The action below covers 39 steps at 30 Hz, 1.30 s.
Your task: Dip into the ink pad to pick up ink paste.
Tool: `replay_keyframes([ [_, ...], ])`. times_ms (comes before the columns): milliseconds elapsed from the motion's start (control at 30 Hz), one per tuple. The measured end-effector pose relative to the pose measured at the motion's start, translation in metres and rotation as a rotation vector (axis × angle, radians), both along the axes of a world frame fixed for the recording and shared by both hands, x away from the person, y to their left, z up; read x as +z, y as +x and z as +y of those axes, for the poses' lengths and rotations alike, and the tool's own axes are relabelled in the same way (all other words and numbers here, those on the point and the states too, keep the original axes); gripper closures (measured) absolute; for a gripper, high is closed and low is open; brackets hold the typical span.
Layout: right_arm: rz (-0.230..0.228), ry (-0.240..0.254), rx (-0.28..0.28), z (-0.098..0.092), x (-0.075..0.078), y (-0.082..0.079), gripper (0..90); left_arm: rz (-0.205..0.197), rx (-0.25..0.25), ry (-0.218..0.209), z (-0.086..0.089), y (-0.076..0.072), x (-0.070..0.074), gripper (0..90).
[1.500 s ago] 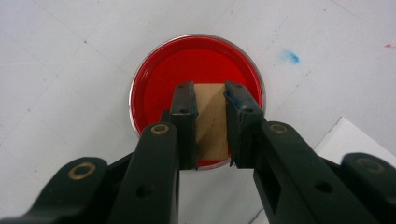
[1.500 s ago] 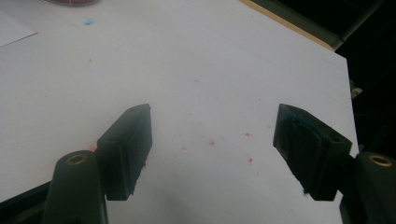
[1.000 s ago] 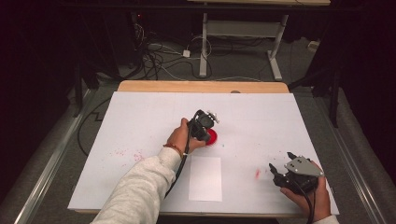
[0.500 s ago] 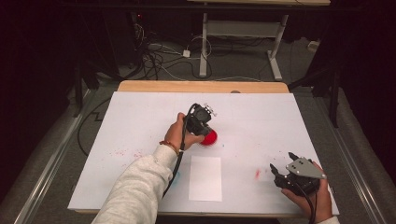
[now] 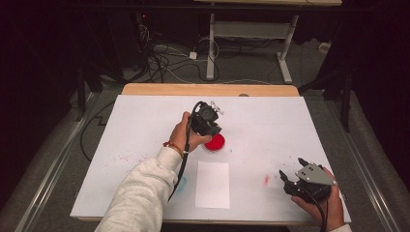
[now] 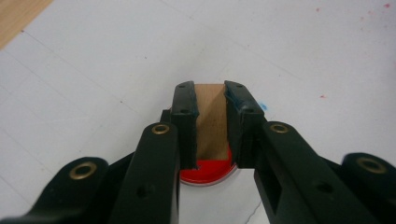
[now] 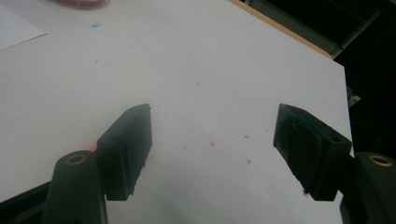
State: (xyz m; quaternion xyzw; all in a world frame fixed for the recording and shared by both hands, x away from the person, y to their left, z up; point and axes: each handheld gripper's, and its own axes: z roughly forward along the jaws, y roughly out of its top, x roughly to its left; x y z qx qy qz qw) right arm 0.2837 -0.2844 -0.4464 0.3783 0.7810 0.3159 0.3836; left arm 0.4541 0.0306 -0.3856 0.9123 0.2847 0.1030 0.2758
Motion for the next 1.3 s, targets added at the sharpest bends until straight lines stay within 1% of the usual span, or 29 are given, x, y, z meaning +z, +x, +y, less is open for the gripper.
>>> replay_keyframes([
  [33,0.002,0.001,-0.001,0.0,0.0,0.0,28.5,0.006,0.001,0.005,-0.001,0.001,-0.004,73.9],
  [67,0.003,0.0,0.001,0.0,0.0,0.0,28.4,0.015,-0.006,0.023,-0.005,0.002,-0.011,73.8],
  [100,0.004,0.0,0.001,0.0,0.0,0.0,28.5,0.015,-0.006,0.023,-0.005,0.002,-0.011,73.8],
  [133,0.005,-0.001,0.001,0.0,0.0,-0.001,28.4,0.019,-0.009,0.038,-0.006,0.003,-0.015,73.8],
  [167,0.005,-0.001,0.001,0.0,0.0,-0.001,28.4,0.023,-0.011,0.044,-0.007,0.004,-0.019,73.8],
  [433,0.005,-0.006,0.006,0.0,0.0,-0.001,28.4,0.06,-0.01,0.076,-0.013,0.008,-0.046,73.8],
  [467,0.005,-0.006,0.006,0.0,0.0,-0.001,28.4,0.06,-0.01,0.076,-0.013,0.008,-0.046,73.9],
  [533,0.005,-0.005,0.005,0.0,0.0,-0.001,28.4,0.065,-0.011,0.084,-0.015,0.008,-0.05,73.8],
  [567,0.005,-0.006,0.005,0.0,0.0,-0.001,28.4,0.061,-0.008,0.072,-0.014,0.009,-0.051,73.8],
  [667,0.004,-0.009,0.008,0.0,0.0,-0.001,28.4,0.064,-0.008,0.07,-0.014,0.009,-0.051,73.9],
  [733,0.003,-0.008,0.008,0.0,0.0,-0.001,28.4,0.063,-0.004,0.061,-0.013,0.008,-0.052,73.9],
  [767,0.003,-0.006,0.006,0.0,0.0,-0.002,28.4,0.058,-0.001,0.06,-0.013,0.008,-0.053,73.9],
  [933,0.002,-0.01,0.01,0.001,0.0,-0.003,28.3,0.045,-0.005,0.082,-0.015,0.006,-0.053,74.0],
  [1000,0.002,-0.012,0.012,0.001,0.0,-0.003,28.3,0.043,-0.005,0.076,-0.014,0.005,-0.054,74.0],
  [1067,0.002,-0.012,0.01,0.001,0.0,-0.003,28.3,0.043,0.003,0.057,-0.013,0.005,-0.055,74.0],
  [1167,0.003,-0.013,0.009,0.001,0.0,-0.003,28.3,0.043,0.006,0.046,-0.012,0.005,-0.056,74.0],
  [1200,0.003,-0.014,0.011,0.001,0.0,-0.003,28.2,0.032,0.007,0.053,-0.013,0.003,-0.056,74.0],
  [1233,0.004,-0.015,0.011,0.001,0.0,-0.003,28.2,0.032,0.007,0.053,-0.013,0.003,-0.056,74.0],
  [1267,0.004,-0.015,0.011,0.001,0.0,-0.003,28.2,0.019,0.006,0.062,-0.014,0.002,-0.056,74.0],
  [1300,0.005,-0.015,0.01,0.001,0.0,-0.003,28.2,0.019,0.006,0.062,-0.014,0.002,-0.056,74.0],
])
